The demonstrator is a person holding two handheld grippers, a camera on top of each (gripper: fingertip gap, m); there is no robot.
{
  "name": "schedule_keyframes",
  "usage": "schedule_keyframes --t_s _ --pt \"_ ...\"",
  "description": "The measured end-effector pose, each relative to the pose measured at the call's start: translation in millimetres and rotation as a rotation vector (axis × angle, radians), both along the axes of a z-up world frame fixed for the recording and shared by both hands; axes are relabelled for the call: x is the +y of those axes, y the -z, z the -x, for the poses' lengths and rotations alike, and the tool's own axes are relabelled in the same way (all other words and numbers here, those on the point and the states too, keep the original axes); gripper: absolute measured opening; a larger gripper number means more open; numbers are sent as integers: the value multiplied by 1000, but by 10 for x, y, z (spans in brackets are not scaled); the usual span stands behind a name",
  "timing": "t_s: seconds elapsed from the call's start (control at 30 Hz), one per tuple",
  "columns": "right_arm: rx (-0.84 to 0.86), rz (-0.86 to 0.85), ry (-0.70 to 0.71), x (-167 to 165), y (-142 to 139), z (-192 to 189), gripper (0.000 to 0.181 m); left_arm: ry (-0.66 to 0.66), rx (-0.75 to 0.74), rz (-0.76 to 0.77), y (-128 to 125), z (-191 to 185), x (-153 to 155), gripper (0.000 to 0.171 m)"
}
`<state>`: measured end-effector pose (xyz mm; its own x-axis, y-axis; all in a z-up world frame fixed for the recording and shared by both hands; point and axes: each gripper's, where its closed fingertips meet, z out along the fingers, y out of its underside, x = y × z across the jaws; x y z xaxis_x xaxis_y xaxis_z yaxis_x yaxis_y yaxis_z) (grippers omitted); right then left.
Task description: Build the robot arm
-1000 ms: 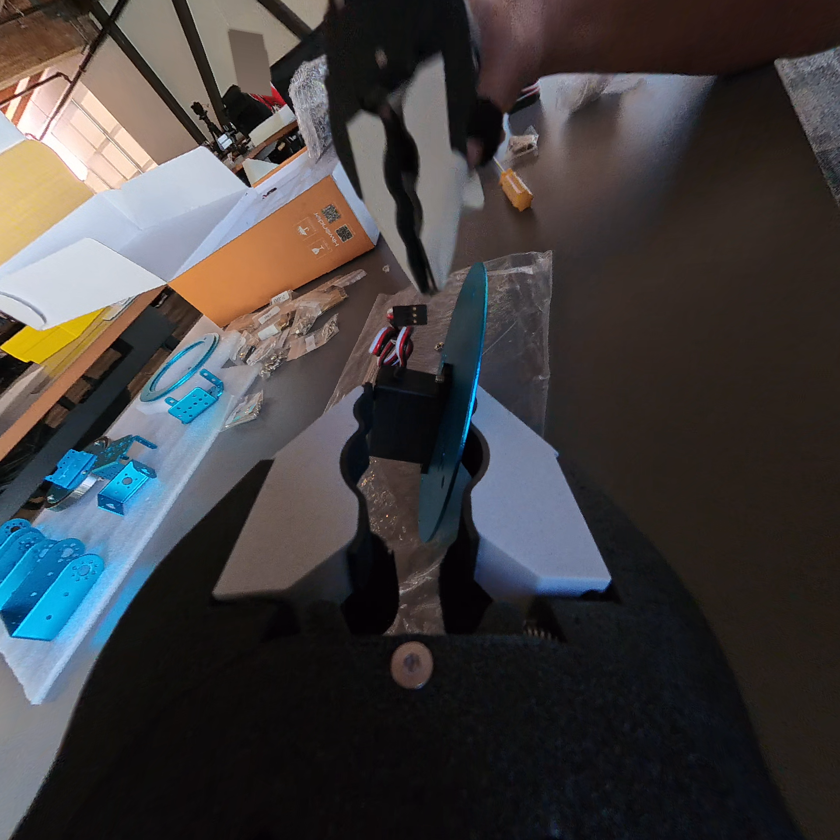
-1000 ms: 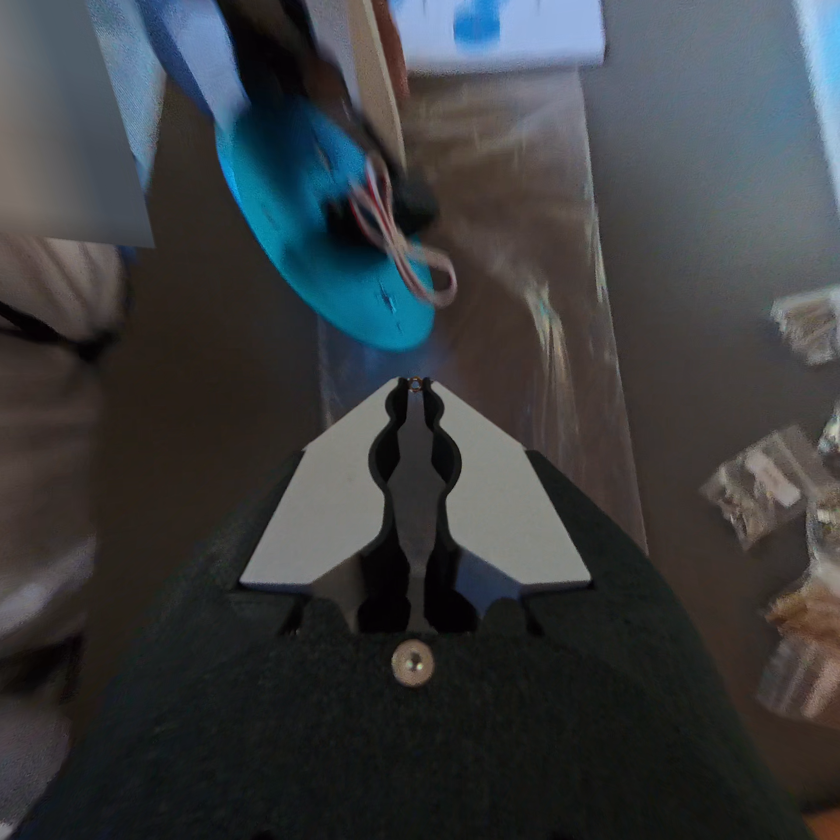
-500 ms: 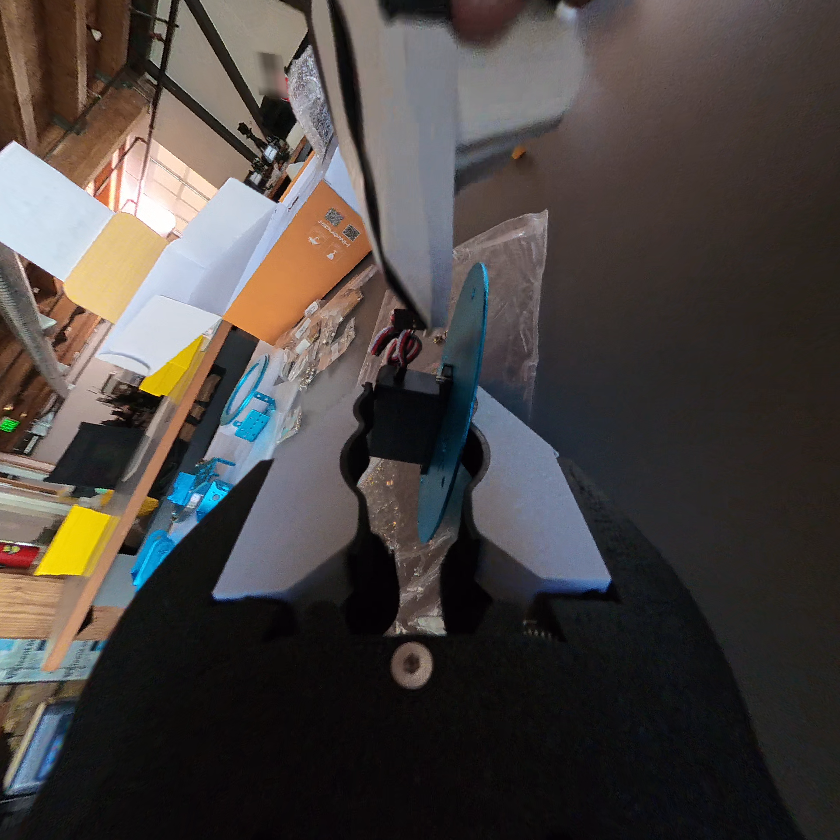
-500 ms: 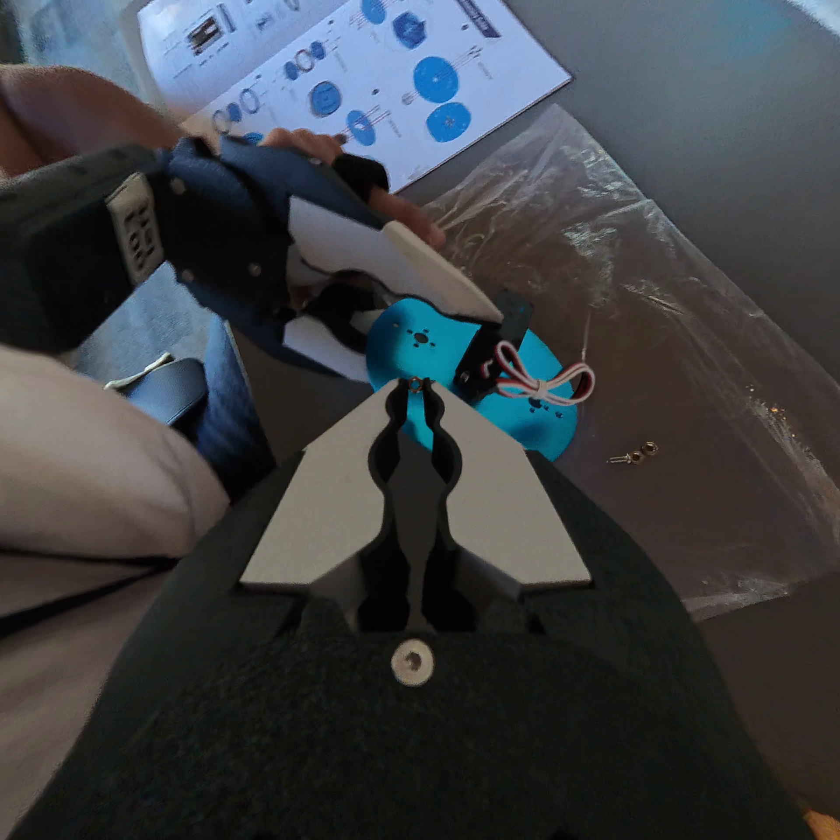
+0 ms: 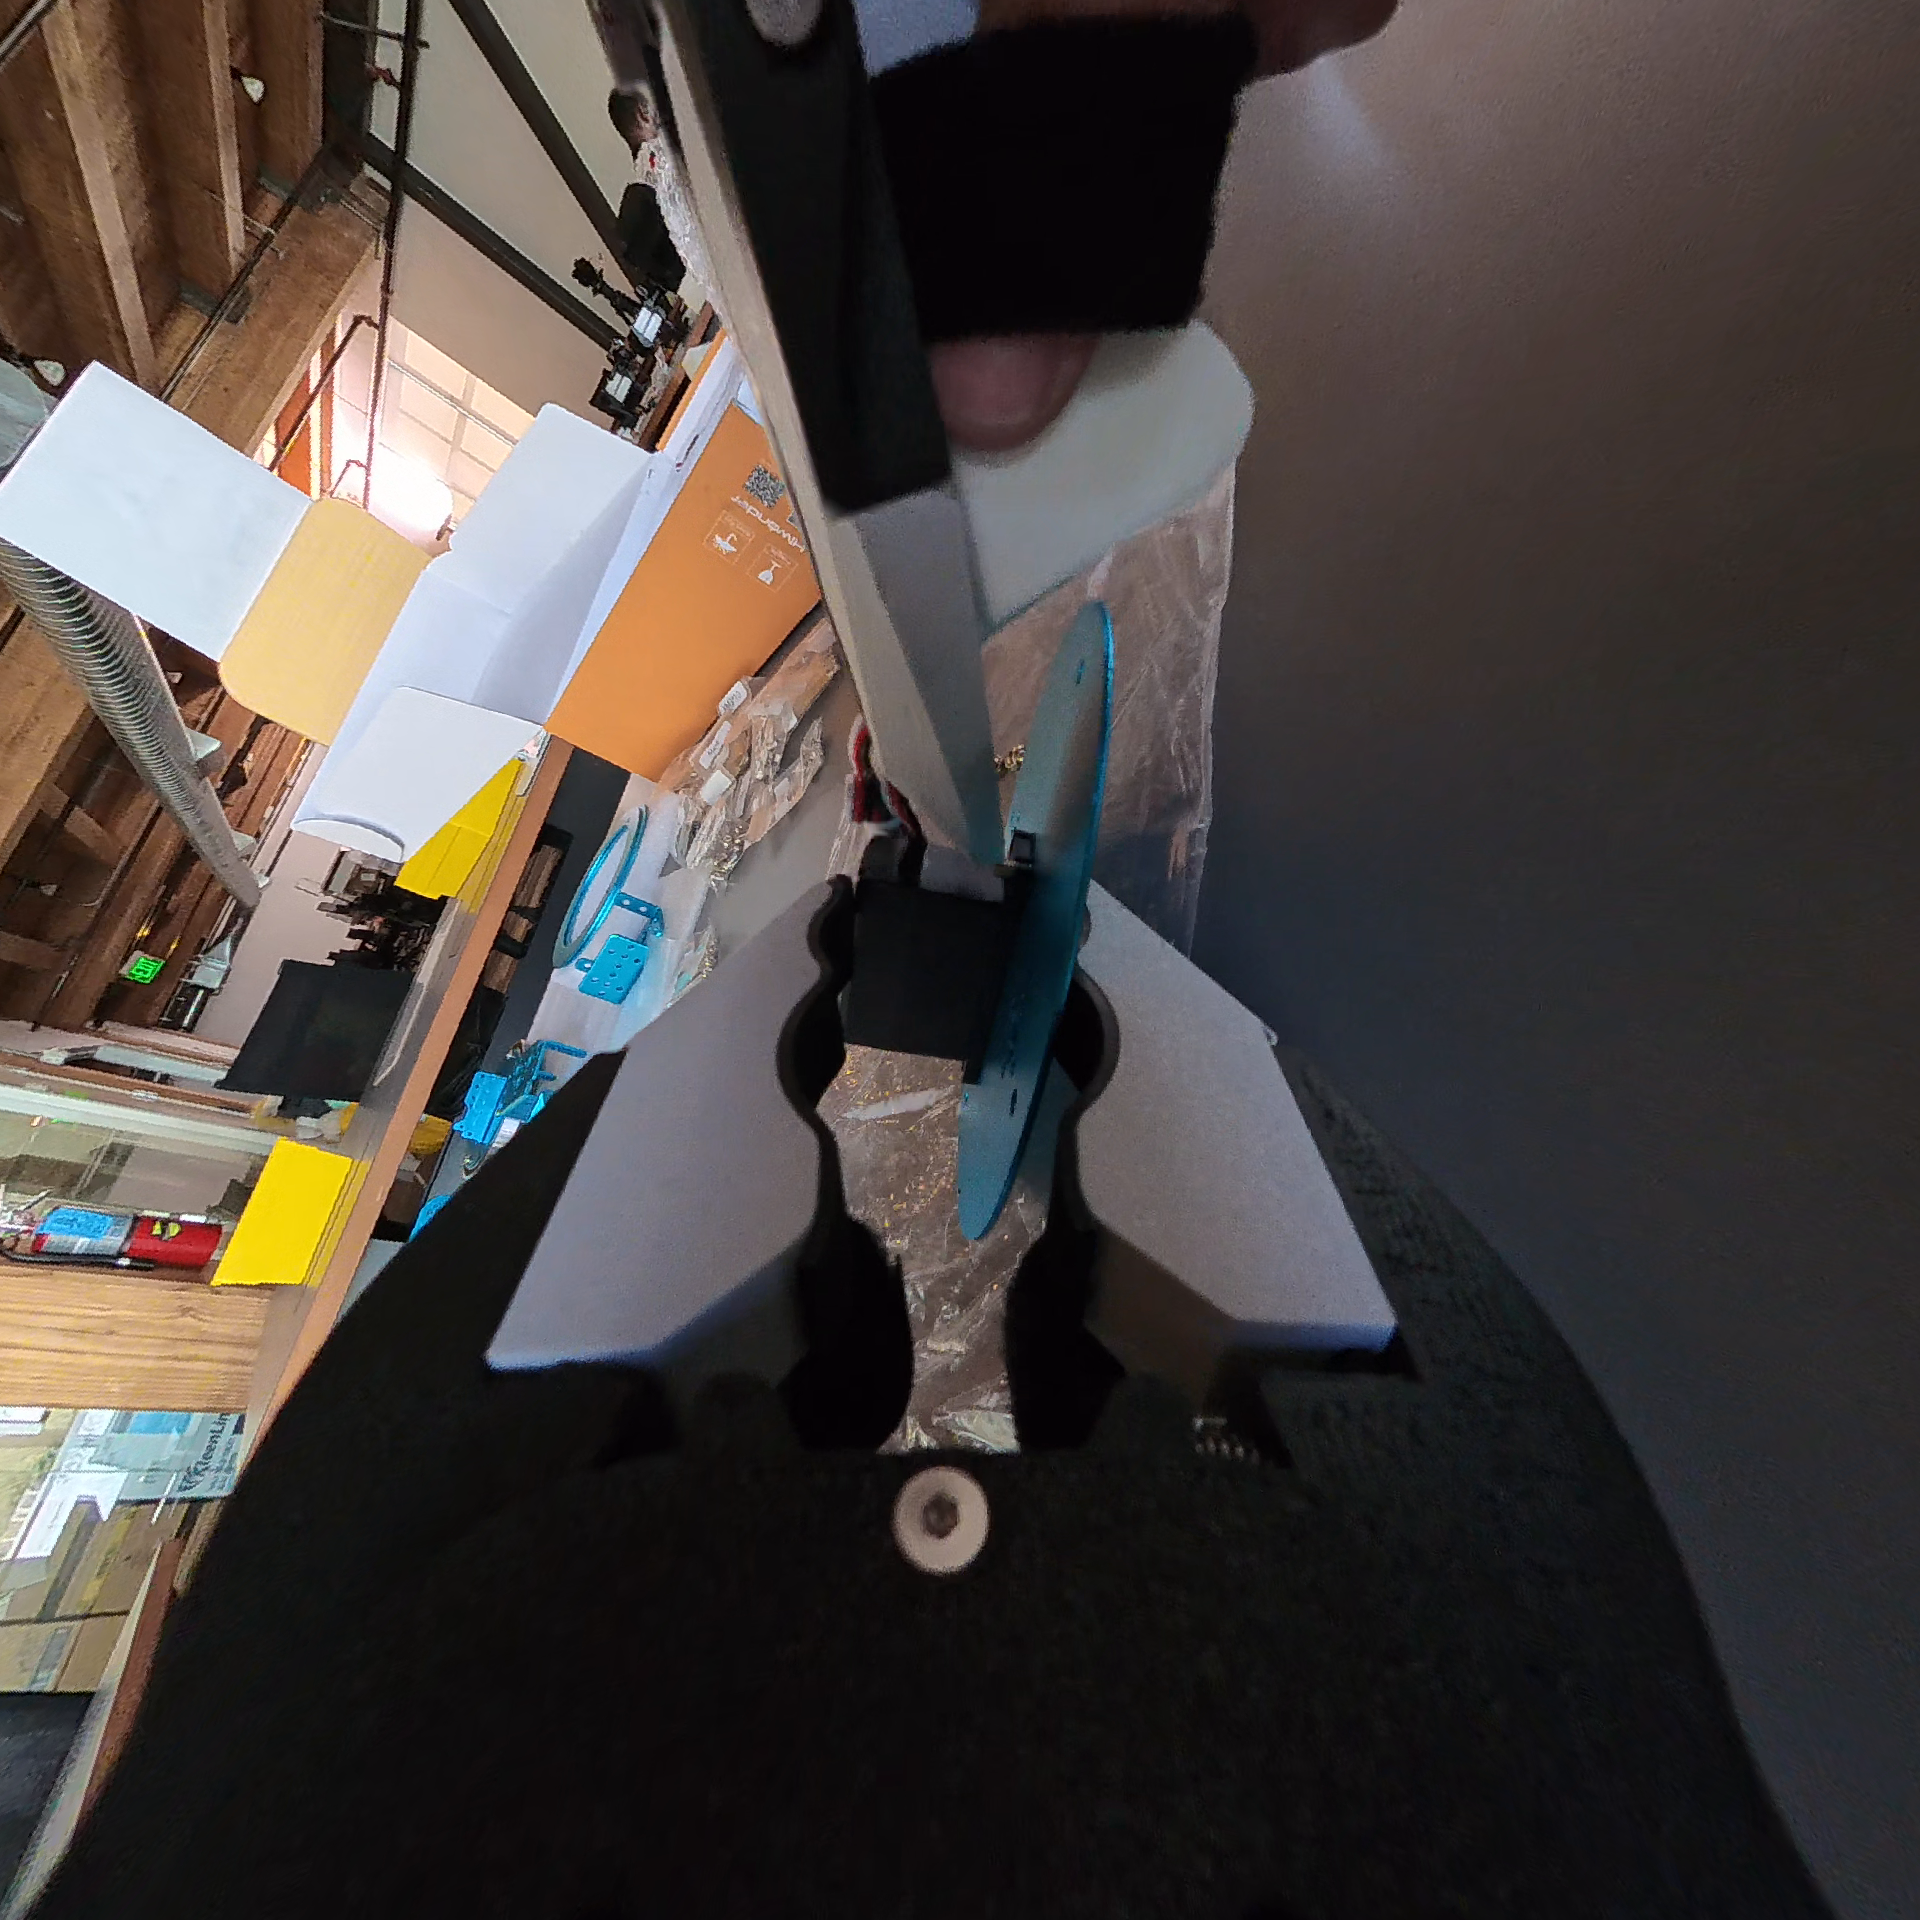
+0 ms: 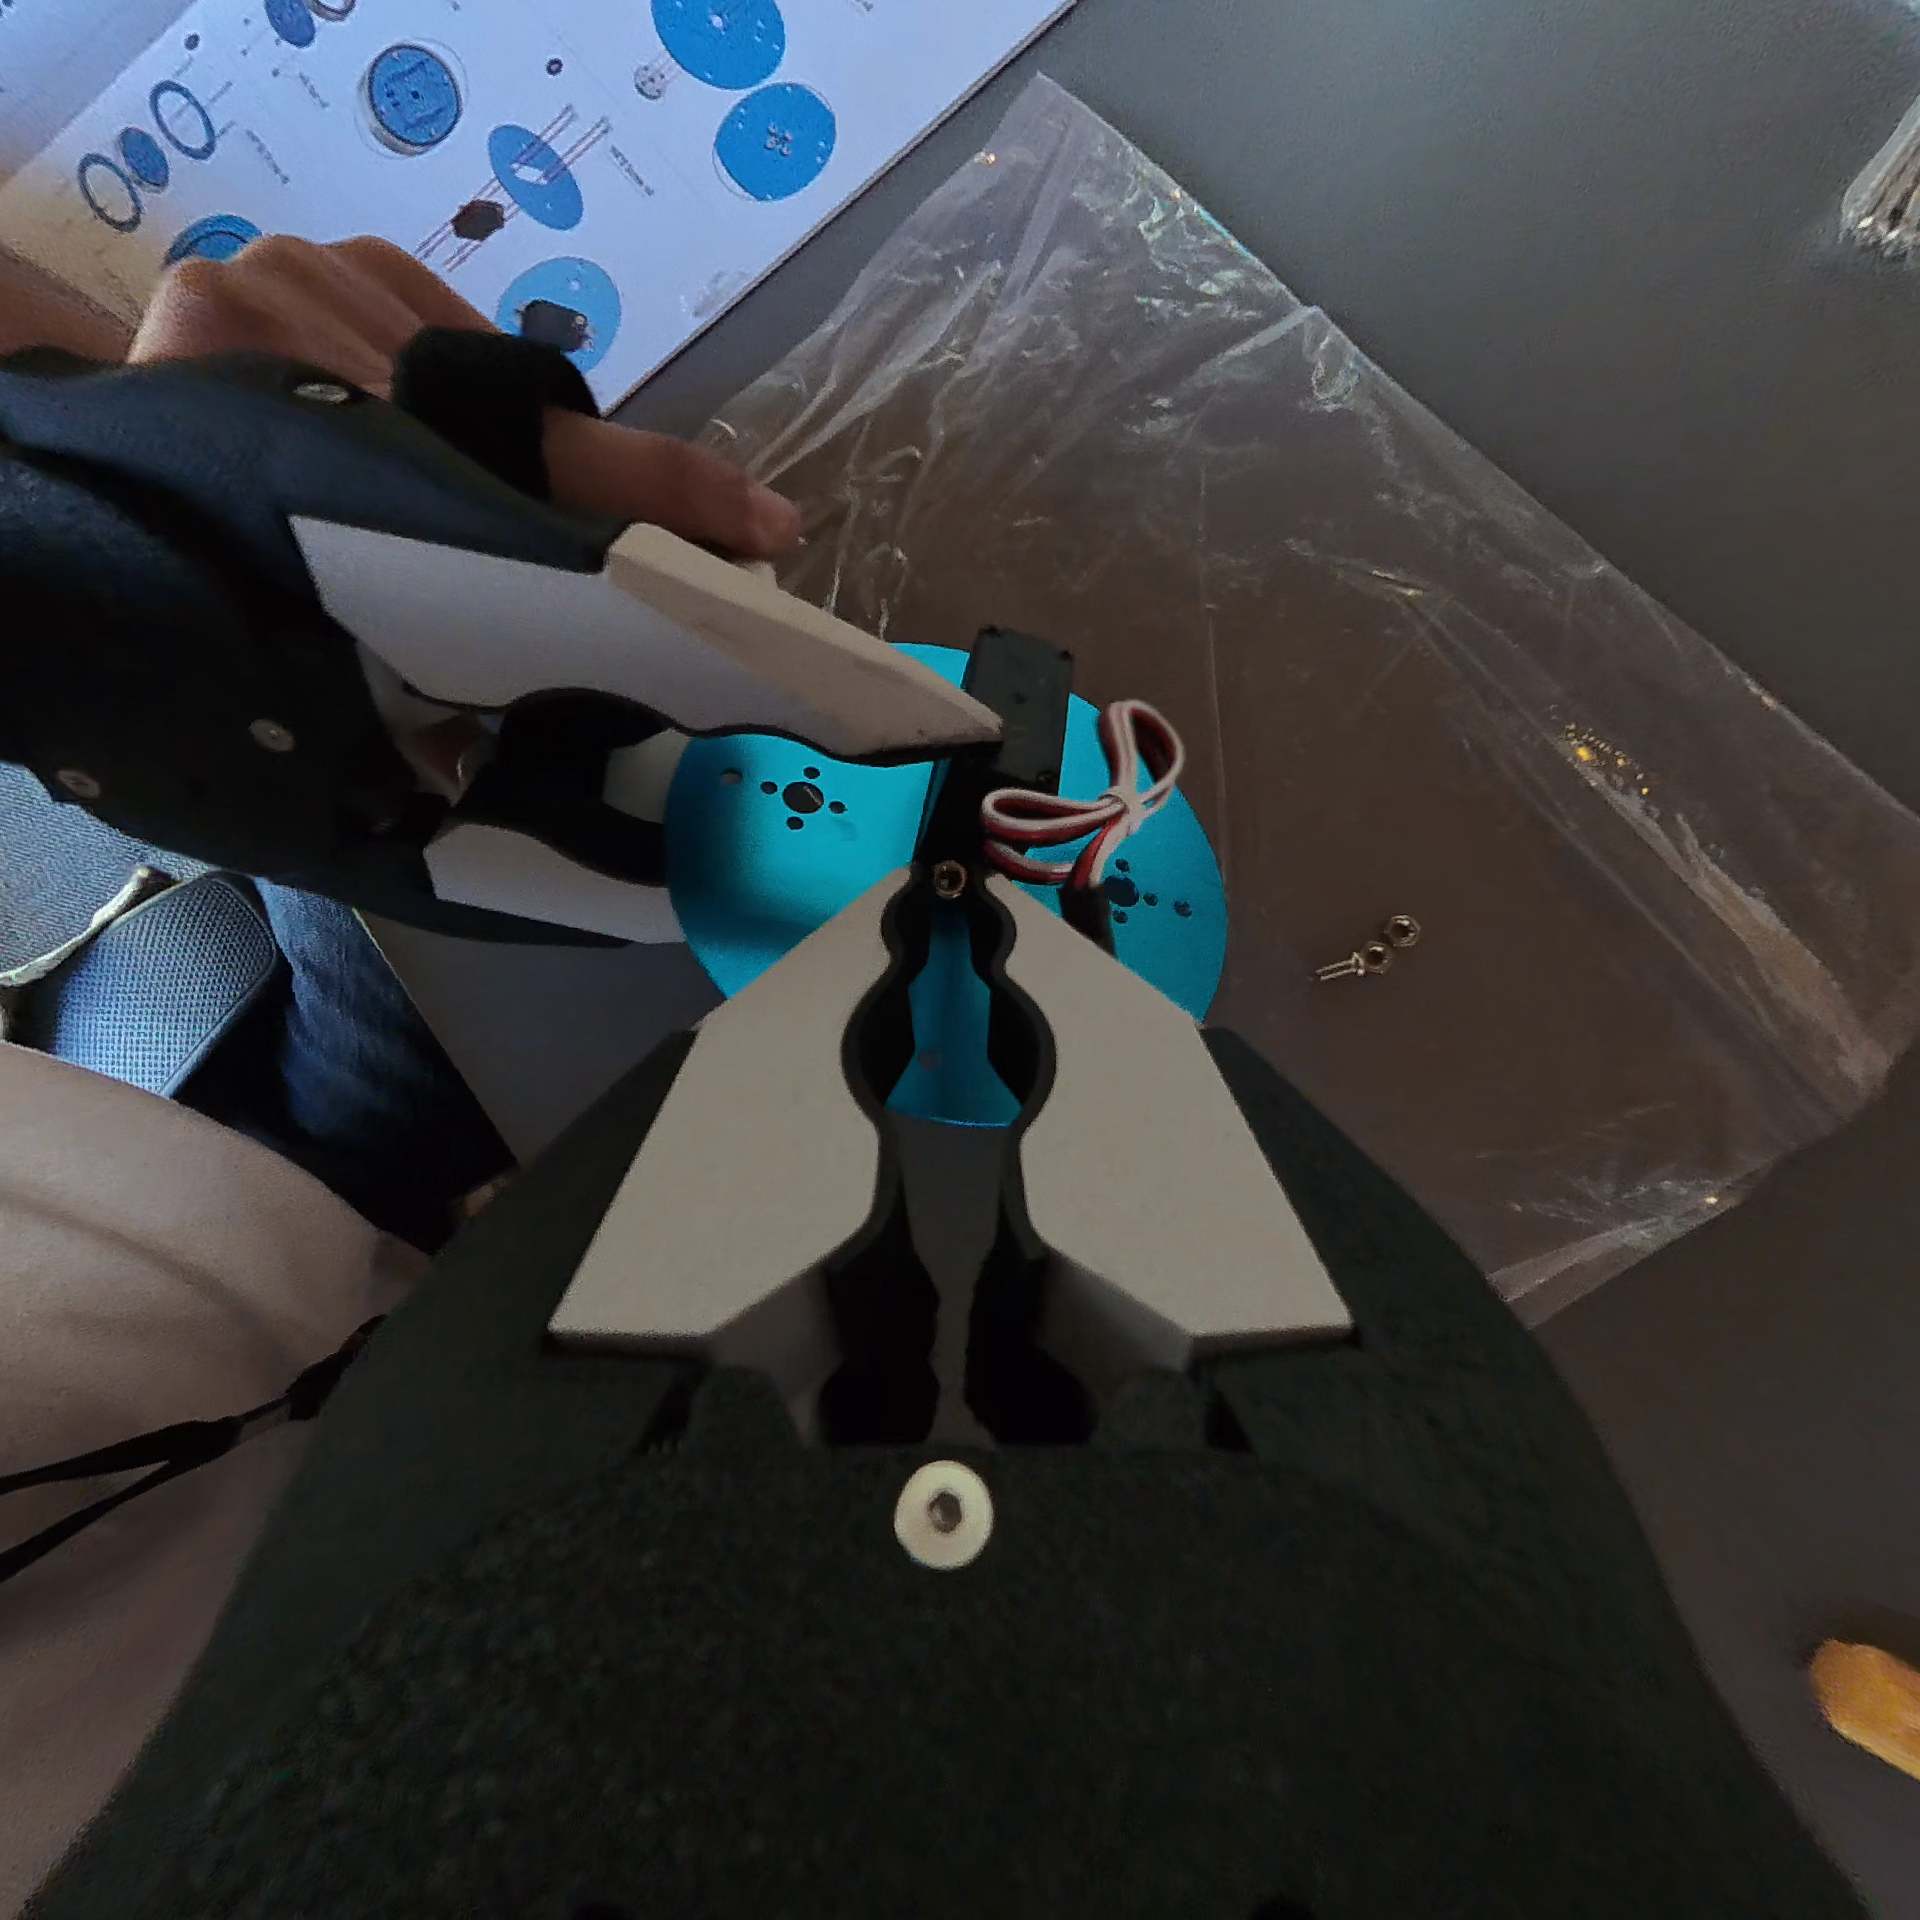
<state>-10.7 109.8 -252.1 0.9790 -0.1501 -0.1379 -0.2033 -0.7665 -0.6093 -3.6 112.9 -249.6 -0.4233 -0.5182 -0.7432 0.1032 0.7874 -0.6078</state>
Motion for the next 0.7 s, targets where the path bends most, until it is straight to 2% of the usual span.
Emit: schedule_keyframes --t_s 0.23,0.7 --pt "8 4 42 12 43 10 6 -6 -2 -10 7 -7 -7 37" --pt "48 -49 19 7 -4 50 14 -5 9 17 -5 -15 8 37"
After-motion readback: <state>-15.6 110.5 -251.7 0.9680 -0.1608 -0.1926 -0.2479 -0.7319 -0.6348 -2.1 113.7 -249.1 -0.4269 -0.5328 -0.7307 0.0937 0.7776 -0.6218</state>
